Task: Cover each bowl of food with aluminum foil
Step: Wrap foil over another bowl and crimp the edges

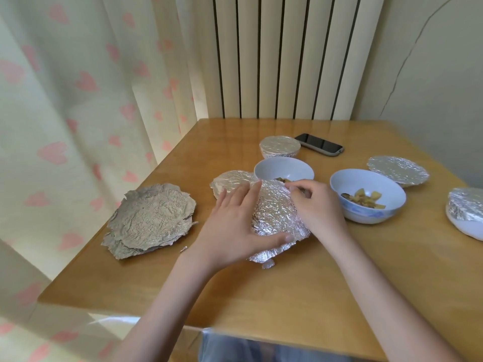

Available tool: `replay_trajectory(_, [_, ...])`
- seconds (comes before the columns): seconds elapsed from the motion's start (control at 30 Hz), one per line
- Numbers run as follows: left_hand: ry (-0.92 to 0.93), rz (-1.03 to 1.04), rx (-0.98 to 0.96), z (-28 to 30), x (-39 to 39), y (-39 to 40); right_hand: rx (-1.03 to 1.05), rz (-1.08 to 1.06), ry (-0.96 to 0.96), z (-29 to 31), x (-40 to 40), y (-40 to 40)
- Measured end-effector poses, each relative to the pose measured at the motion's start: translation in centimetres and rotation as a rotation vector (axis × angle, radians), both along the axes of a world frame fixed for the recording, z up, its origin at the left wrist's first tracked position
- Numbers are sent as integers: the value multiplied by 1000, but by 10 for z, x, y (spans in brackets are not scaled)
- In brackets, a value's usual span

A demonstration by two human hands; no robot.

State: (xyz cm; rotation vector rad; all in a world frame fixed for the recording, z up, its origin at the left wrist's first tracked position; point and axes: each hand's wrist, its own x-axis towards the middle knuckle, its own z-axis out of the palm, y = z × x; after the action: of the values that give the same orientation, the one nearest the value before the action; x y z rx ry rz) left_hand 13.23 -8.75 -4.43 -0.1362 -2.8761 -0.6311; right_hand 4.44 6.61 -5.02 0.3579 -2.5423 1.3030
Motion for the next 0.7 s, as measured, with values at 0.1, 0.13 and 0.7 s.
replay_trajectory(0.1, [-58, 19, 49, 4, 3, 1, -4, 8, 14, 2, 2, 3])
replay_trajectory(0.13, [-77, 23, 51, 6, 4, 1, -9, 11, 17, 2, 2, 3])
replay_trajectory(0.7, [-158, 13, 55, 9, 0, 1, -73, 146, 47, -8, 34, -3])
